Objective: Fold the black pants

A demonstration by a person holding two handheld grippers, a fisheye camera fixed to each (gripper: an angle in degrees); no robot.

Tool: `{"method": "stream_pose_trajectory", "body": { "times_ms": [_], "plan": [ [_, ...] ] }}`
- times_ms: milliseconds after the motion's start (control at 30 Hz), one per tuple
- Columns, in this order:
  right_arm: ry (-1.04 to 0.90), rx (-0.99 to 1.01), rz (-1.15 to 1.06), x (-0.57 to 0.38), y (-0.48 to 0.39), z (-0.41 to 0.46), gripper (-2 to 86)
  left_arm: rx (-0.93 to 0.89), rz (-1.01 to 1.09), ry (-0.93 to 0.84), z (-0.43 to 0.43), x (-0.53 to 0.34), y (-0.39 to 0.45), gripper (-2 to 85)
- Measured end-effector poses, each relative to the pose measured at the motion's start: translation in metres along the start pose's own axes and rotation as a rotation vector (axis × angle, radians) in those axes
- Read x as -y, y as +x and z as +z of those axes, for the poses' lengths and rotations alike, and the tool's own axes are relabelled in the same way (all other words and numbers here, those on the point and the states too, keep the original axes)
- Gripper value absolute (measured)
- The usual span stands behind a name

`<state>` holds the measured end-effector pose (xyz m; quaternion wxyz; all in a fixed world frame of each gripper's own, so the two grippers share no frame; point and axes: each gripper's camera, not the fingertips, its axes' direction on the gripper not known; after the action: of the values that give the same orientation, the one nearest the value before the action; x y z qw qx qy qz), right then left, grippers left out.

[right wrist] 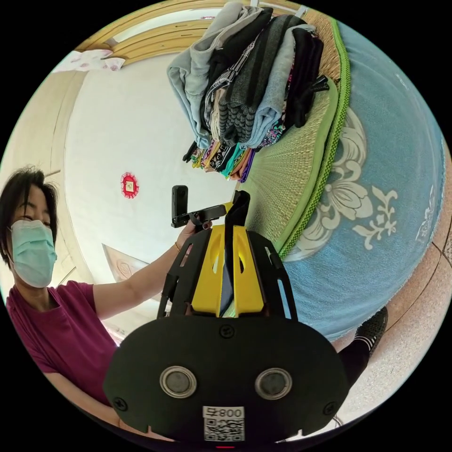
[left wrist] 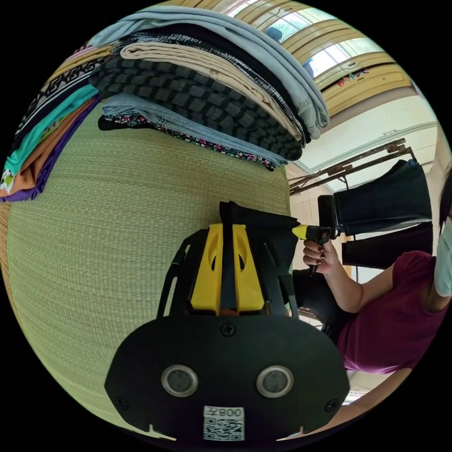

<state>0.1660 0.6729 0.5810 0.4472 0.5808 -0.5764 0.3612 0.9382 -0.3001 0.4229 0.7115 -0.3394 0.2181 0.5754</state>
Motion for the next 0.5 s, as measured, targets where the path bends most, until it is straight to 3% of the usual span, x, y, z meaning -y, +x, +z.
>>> {"method": "stream_pose_trajectory", "body": {
  "times_ms": [300, 500],
  "plan": [
    [-0.026, 0.194, -0.069, 0.004, -0.040, 0.051, 2.6, -0.057, 0.010, 0.152, -0.045, -0.081, -0.006, 3.2],
    [-0.169, 0.309, -0.180, -0.001, -0.110, 0.125, 2.7, -0.069, 0.002, 0.279, -0.095, -0.178, -0.004, 3.5]
  ]
}}
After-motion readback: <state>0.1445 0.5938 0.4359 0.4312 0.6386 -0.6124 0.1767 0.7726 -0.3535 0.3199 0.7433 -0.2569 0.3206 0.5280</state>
